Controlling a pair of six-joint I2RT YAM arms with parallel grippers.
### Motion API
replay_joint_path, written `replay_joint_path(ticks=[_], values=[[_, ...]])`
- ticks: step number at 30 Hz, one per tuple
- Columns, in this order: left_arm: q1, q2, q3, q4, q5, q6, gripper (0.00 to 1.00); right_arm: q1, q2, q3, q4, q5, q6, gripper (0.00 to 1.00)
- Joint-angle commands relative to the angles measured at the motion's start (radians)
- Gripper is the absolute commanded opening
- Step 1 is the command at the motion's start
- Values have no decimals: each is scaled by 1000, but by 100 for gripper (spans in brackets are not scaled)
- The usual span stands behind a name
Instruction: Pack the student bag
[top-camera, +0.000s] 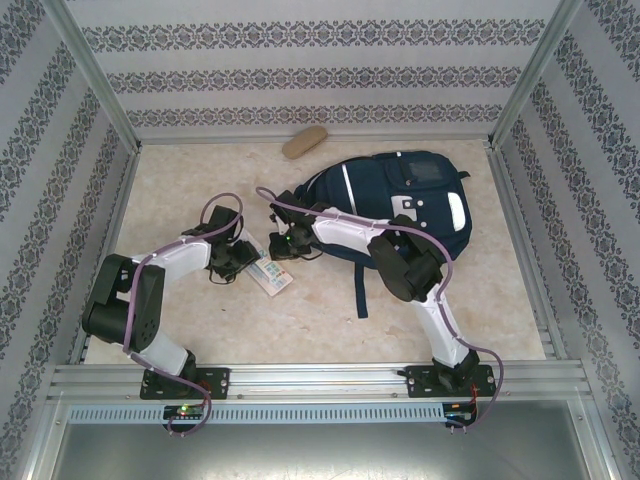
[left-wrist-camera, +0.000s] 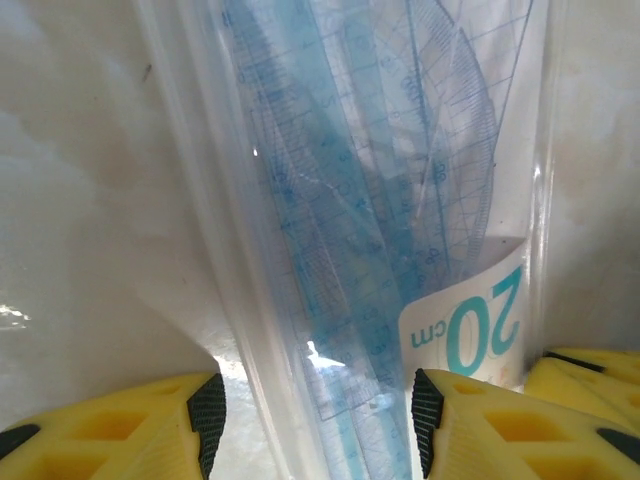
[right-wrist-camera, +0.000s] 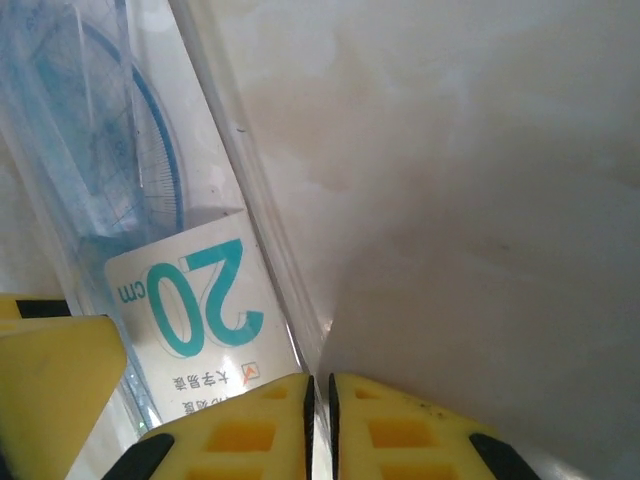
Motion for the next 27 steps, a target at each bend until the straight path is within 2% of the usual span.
replay_joint_path(ticks=[1,5,11,19,22,27], values=[[-8,60,-73,368,173,-52,54,27,43,13,9,-58,29,16],[-8,37,-133,609,259,-110,51,31,34,16,14,-72,47,15],[-7,-20,-163,735,284,-125,42,27,22,16,9,-69,45,15],[-5,-65,-102,478,204,-24,8,-11,-72,17,-36,7,23,16],[-4,-97,-83,403,184,16,0,-40,-159,38,-101,101,-27,24],[-3,-135,-50,330,164,64,0,-75,-272,84,-210,326,-140,35]])
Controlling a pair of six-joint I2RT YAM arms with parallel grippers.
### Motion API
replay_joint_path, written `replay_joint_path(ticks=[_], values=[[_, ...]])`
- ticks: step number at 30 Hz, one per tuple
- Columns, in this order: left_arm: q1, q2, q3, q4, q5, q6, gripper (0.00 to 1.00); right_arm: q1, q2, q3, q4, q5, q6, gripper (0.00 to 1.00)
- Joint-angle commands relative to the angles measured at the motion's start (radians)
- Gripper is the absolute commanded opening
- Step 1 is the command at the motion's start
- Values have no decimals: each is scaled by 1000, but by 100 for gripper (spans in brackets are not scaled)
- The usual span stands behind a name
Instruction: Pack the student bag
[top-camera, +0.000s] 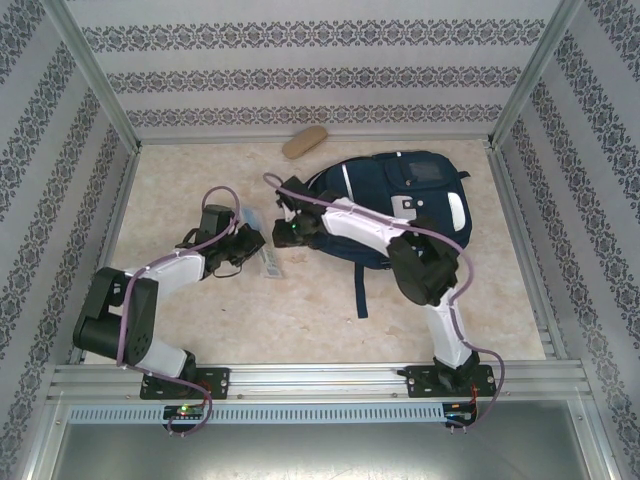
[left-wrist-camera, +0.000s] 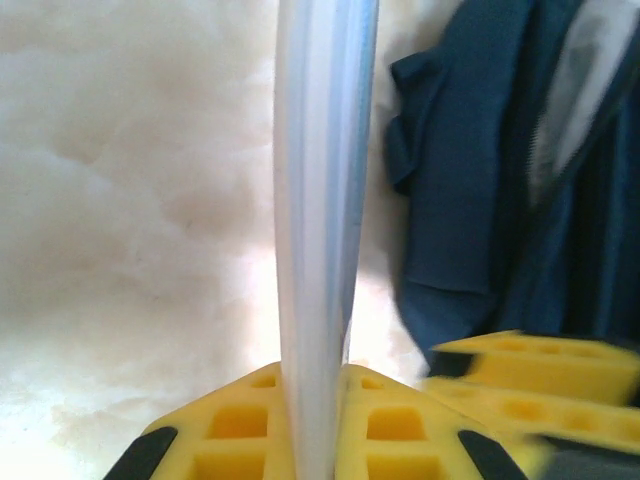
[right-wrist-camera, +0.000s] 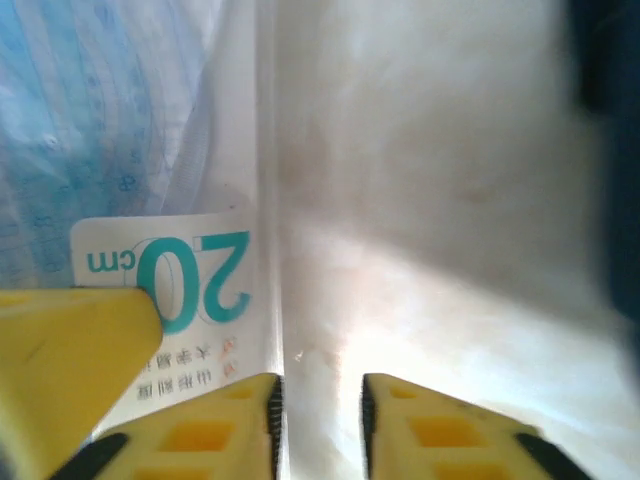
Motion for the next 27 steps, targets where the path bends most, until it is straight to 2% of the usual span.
replay_joint_path(ticks=[1,7,10,18,21,23,25,27], values=[[-9,-35,37,-64,-16,63,0,-35,-105,66,-106,223,-106,35],[-9,-27,64,-68,12,60,0,-97,-74,145,-234,434,-178,41],[-8,-27,72,-69,32,61,0,-123,-21,192,-282,446,-196,45],[-9,-47,100,-124,33,88,0,-135,81,222,-317,397,-202,46],[-8,-48,108,-125,43,89,0,-136,92,206,-310,393,-202,37],[-10,-39,119,-124,53,90,0,-135,92,203,-315,391,-206,23],[-12,-26,138,-125,69,91,0,-135,65,195,-310,404,-209,3],[-18,-15,158,-122,75,89,0,-135,12,183,-292,412,-216,0]])
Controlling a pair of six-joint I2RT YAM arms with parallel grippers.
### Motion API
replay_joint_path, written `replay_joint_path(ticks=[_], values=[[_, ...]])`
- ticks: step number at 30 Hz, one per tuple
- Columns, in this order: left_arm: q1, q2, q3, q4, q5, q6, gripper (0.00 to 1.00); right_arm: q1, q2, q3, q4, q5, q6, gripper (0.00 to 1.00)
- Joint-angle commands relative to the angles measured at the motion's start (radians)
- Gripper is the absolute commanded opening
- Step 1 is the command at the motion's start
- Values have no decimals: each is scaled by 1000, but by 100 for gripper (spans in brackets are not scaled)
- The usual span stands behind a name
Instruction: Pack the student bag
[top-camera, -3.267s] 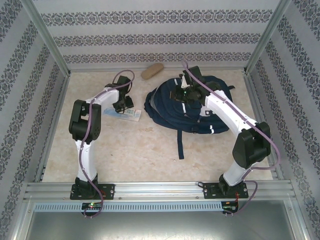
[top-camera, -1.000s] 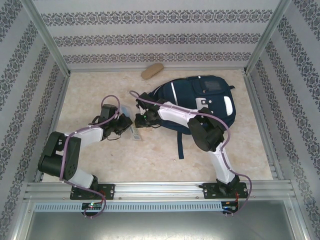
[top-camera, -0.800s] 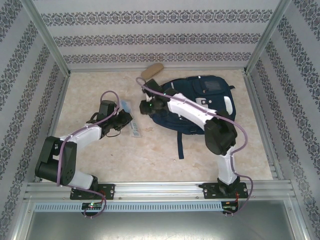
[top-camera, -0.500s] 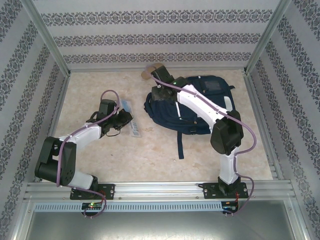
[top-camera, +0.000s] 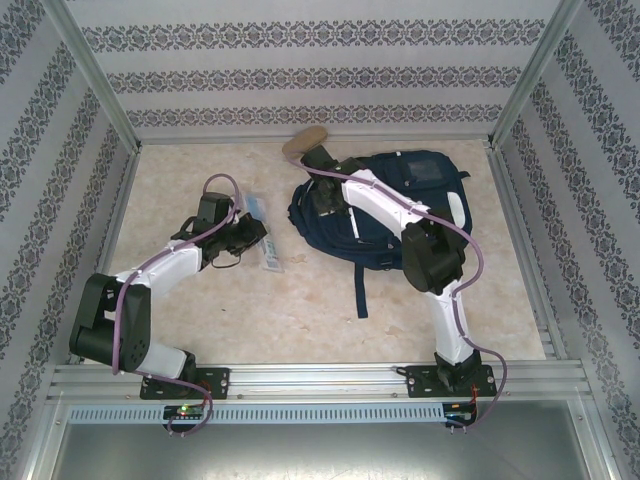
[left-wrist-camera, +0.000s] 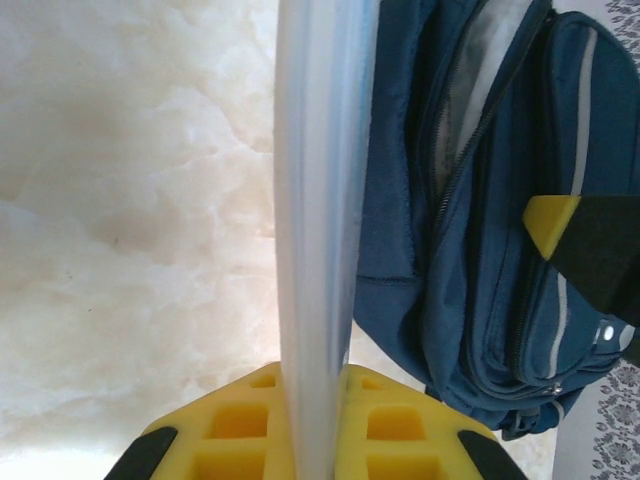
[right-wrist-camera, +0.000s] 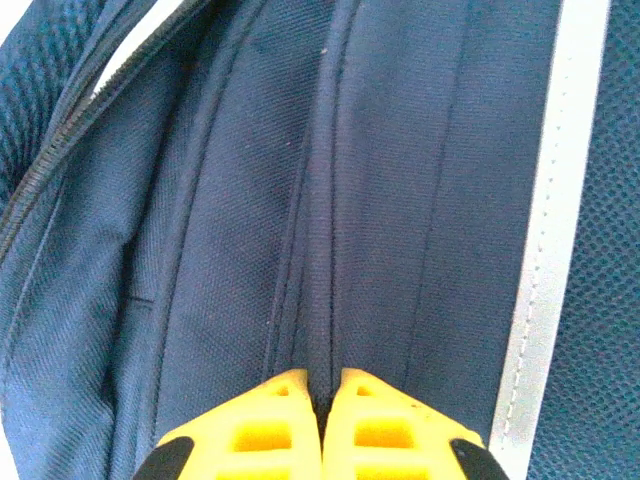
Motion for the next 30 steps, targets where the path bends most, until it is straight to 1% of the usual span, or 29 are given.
replay_joint_path(ticks=[1,6,11,16,22,26,28,30], values=[[-22,10,64,-1,31,26,0,5,-110,-19,-7,20,-15,0],[-57,60,125,32,32,16,0,-16,-270,-20,52,0,-43,0],[-105,142,211,58,36,2,0,-77,-366,-1,59,-108,-12,0],[-185,237,324,96,34,-21,0,-132,-453,-28,90,-212,47,0],[-271,388,470,138,-4,-85,0,-155,-500,-55,114,-275,99,0],[-311,521,599,169,4,-125,0,-152,-514,-71,125,-306,121,0],[-332,587,686,127,-7,-117,0,-152,-520,-83,128,-310,129,0],[-353,643,766,71,-40,-99,0,-150,-529,-97,134,-313,135,0]])
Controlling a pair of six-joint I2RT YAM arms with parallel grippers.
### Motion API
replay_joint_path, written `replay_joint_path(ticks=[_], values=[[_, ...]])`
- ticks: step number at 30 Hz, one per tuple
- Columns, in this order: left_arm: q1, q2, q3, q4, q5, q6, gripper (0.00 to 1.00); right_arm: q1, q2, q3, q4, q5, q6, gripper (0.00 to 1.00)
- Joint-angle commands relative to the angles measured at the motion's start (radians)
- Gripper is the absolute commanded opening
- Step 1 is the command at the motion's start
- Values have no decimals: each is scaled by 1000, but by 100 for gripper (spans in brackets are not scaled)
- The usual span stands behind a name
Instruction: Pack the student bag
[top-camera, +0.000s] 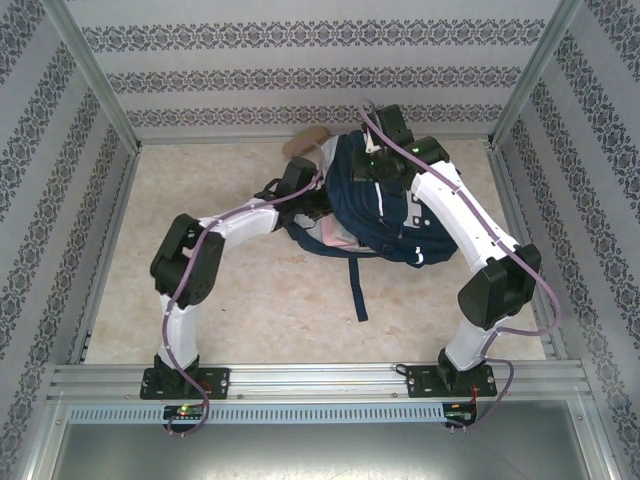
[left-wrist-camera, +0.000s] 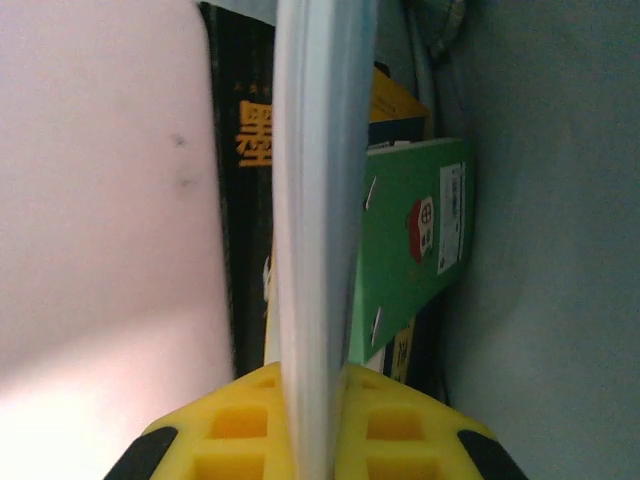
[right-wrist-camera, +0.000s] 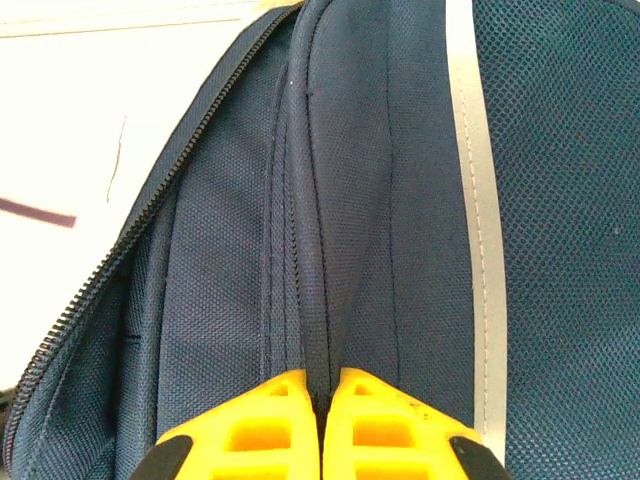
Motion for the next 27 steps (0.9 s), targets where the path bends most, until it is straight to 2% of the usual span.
replay_joint_path(ticks=[1,3,6,7,8,9,10,13,17,27], values=[[-39,76,128,-63,-61,12,0,12,-93,-4,112,-70,40,0],[-45,125,176,-109,-74,19,0,15,-102,-17,115,-70,40,0],[-45,162,206,-129,-66,15,8,15,-116,-41,118,-60,40,0],[-45,158,206,-141,-68,22,19,14,-121,-47,117,-55,39,0],[-47,144,199,-152,-78,33,36,13,-126,-55,118,-50,37,0],[-46,129,191,-165,-86,47,49,11,-129,-61,120,-48,35,0],[-47,109,187,-183,-99,64,57,9,-132,-68,120,-46,35,0],[-46,55,192,-260,-121,117,71,3,-136,-83,127,-47,35,0],[-43,-20,185,-349,-159,171,78,-5,-131,-92,133,-50,36,0],[31,-119,174,-545,-310,340,80,-4,-131,-129,159,-84,43,0]])
